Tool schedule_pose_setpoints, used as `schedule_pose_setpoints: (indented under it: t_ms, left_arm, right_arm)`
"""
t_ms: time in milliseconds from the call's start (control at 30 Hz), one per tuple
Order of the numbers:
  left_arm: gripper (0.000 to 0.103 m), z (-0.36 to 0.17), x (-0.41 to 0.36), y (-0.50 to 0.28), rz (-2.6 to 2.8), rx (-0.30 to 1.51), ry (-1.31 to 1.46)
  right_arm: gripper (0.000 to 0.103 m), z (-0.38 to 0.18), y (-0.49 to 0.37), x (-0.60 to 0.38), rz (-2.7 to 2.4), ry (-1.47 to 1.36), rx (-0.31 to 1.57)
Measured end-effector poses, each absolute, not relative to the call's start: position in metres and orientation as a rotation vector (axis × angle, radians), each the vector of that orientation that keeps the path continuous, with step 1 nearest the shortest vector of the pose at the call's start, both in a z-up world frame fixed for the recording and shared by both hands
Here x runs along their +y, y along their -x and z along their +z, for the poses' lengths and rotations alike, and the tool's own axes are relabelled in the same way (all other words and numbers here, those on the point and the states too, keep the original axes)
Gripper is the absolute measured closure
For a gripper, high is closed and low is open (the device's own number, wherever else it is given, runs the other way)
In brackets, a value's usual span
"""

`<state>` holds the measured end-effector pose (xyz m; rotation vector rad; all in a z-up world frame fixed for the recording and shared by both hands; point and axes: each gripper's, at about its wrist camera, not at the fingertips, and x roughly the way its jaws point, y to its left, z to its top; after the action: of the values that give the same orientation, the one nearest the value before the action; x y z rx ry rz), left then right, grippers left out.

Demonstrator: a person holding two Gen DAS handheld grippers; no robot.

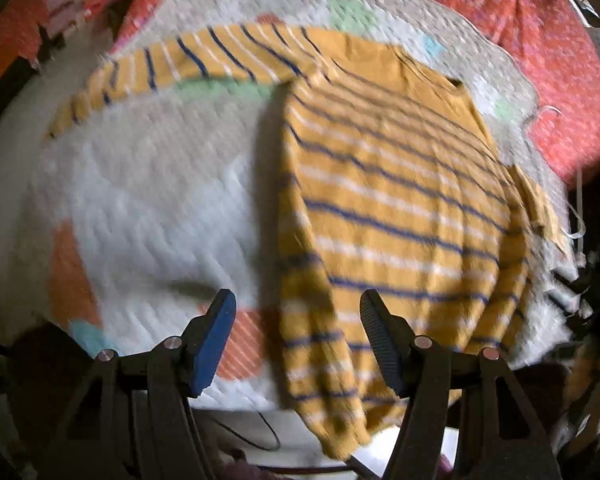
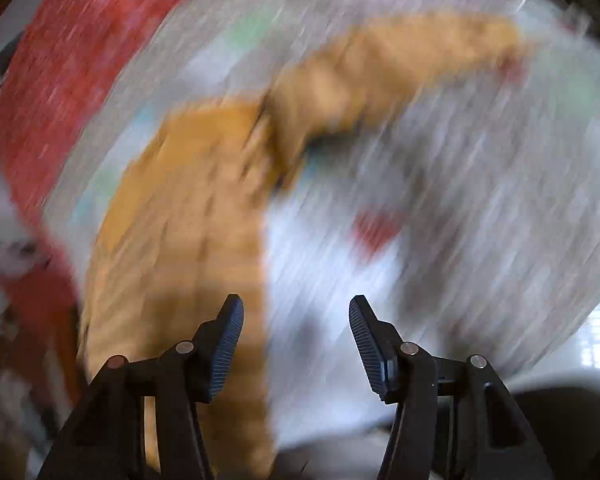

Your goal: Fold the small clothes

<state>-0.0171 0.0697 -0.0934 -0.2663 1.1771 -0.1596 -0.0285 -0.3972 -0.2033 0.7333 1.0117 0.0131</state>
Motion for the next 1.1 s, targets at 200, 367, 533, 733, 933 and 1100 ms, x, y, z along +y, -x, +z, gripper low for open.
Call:
schedule_pose_setpoints:
  t_ms: [200, 367, 533, 733, 933, 1100]
  left_arm:
    - [0.038, -0.118, 0.047, 0.044, -0.251, 1.253, 0.233]
    - [0.033, -0.124, 0.025, 0.051, -0.243, 1.257, 0.116]
    - [0.092, -0.123, 0.03, 0.049, -0.191, 1.276, 0.13]
    - [0.094, -0.114, 0.074, 0.051, -0.194, 1.305, 0.381]
    - [0.096, -0.092, 0.096, 0.068, -0.233, 1.283, 0.48]
    - [0.099, -0.098, 0.098, 0.079, -0.231, 1.315, 0.517]
  right_arm:
    - [0.044, -0.238, 0.067, -0.325, 0.114, -0.682, 1.098]
    - [0.04, -0.251, 0.075, -0.304, 0.123, -0.624, 1.138]
    - [0.036, -0.266, 0.082, -0.295, 0.135, -0.703, 1.157]
    - [0.095, -0.264, 0.089, -0.296, 0.269, -0.828, 1.144]
    - [0.096, -0.235, 0.139, -0.335, 0.23, -0.926, 1.097]
    - [0.097, -0.233, 0.166, -0.37, 0.196, -1.035, 1.068]
